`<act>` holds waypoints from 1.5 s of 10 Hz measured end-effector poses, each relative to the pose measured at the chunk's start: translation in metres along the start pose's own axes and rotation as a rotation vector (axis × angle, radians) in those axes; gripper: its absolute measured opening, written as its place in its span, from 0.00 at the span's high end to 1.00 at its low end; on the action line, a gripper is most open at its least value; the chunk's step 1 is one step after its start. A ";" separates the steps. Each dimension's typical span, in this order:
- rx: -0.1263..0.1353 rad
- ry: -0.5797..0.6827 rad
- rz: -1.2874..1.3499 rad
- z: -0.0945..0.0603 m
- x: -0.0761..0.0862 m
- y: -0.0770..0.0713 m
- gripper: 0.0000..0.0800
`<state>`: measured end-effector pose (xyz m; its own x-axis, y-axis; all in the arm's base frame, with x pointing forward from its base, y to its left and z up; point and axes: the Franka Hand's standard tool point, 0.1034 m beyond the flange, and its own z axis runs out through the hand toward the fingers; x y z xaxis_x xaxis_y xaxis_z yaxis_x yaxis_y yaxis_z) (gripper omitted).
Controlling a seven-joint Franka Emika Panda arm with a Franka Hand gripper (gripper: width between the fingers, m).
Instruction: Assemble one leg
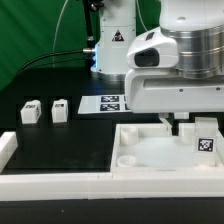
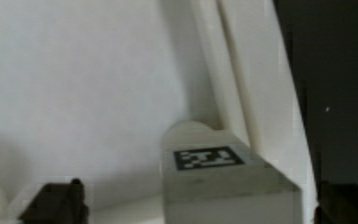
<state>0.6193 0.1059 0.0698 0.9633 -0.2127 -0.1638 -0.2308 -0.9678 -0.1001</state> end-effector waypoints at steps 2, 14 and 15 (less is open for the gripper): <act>0.000 0.001 -0.113 0.000 0.000 0.001 0.19; 0.026 0.014 0.485 0.001 0.002 -0.005 0.64; 0.030 0.015 0.575 0.001 0.003 -0.005 0.64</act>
Offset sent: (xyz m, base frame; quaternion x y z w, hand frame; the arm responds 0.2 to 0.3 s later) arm 0.0000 0.0000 0.0000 0.0000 0.0000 0.0000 1.0000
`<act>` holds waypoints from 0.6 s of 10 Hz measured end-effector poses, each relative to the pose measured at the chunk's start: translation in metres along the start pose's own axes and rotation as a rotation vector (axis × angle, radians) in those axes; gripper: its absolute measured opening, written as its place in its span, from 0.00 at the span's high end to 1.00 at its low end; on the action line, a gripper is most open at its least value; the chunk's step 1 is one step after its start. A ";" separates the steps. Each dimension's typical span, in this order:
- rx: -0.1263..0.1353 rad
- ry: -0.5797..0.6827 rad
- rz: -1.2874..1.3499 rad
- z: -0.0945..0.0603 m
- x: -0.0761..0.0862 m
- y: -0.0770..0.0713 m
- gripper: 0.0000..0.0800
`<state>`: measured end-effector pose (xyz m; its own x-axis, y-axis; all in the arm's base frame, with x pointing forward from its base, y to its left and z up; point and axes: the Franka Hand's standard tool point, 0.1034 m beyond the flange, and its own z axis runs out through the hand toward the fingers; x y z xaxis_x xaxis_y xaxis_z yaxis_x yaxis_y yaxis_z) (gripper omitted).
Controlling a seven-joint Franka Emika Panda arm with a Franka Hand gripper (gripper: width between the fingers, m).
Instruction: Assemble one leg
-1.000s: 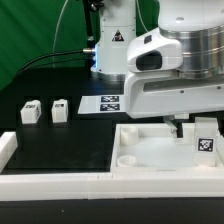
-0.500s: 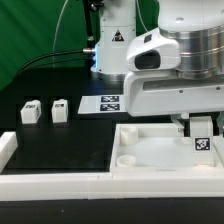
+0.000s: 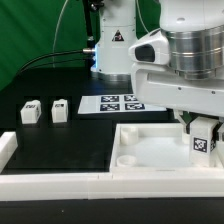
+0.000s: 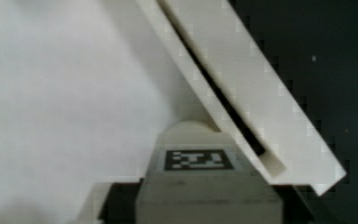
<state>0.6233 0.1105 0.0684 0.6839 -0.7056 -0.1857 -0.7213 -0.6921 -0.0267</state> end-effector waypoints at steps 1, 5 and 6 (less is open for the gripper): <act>0.007 -0.003 0.110 0.000 -0.001 -0.001 0.63; 0.021 -0.003 0.600 -0.001 -0.002 -0.006 0.63; 0.027 0.000 0.705 -0.001 -0.002 -0.008 0.63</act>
Offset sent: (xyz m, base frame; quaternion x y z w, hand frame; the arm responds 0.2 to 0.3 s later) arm 0.0011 -0.0016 0.0036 0.0027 0.0052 0.2236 0.9747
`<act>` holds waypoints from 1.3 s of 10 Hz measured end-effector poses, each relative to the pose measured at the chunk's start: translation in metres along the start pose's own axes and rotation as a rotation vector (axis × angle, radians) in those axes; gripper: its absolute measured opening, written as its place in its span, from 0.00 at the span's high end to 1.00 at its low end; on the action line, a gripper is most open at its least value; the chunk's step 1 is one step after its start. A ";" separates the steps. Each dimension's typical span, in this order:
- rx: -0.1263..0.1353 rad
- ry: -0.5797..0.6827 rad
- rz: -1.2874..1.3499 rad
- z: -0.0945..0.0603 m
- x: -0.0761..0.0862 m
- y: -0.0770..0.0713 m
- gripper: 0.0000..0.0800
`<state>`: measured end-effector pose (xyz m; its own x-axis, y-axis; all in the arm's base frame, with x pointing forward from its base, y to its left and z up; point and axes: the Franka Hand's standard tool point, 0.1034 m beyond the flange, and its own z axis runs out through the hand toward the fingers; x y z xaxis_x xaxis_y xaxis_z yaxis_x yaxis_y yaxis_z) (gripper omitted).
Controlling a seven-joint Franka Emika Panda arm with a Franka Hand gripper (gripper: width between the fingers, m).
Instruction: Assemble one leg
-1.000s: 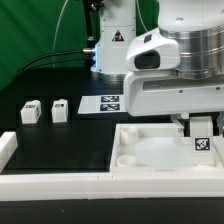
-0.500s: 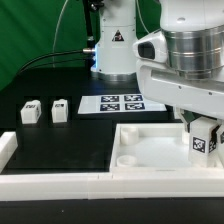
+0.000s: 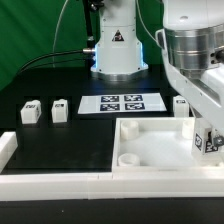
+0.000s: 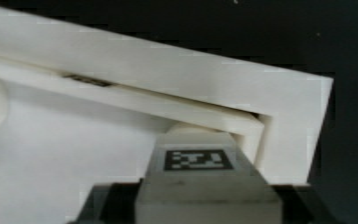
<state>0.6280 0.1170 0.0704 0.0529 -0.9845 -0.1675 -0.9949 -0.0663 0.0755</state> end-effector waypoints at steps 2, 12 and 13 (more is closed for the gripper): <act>0.012 -0.008 0.194 -0.001 0.001 -0.002 0.63; 0.021 -0.015 0.312 0.000 0.001 -0.004 0.19; 0.021 -0.013 0.175 0.000 0.003 -0.004 0.19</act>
Offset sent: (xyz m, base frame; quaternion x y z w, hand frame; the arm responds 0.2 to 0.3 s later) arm 0.0003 -0.0048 -0.0044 0.0014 0.0005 0.1719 0.9851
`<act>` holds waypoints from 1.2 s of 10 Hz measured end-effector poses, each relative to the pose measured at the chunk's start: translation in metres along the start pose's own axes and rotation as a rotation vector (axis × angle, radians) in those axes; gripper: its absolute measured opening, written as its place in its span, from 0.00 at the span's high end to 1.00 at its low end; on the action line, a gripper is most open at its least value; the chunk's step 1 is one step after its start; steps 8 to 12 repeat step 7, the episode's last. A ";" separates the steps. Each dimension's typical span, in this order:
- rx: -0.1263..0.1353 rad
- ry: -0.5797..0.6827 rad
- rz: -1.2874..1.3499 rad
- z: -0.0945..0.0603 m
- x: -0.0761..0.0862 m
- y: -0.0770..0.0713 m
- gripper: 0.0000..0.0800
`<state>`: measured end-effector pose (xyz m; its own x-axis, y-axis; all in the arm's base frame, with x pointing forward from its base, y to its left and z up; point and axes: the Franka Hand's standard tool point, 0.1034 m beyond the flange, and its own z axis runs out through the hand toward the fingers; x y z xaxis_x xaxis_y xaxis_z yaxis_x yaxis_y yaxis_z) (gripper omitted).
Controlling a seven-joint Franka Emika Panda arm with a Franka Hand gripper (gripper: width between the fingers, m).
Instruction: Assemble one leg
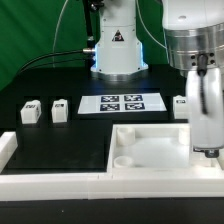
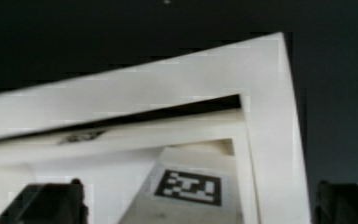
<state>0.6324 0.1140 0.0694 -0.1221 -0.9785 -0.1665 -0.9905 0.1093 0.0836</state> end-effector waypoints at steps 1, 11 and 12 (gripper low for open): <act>-0.001 0.000 -0.152 -0.001 0.002 -0.001 0.19; -0.002 0.000 -0.392 0.000 0.000 0.000 0.19; -0.002 0.000 -0.392 0.000 0.000 0.000 0.19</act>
Offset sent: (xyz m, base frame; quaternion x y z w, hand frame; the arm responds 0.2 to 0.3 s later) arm -0.0047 0.0049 0.0003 -0.0020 0.0221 -0.1639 0.9862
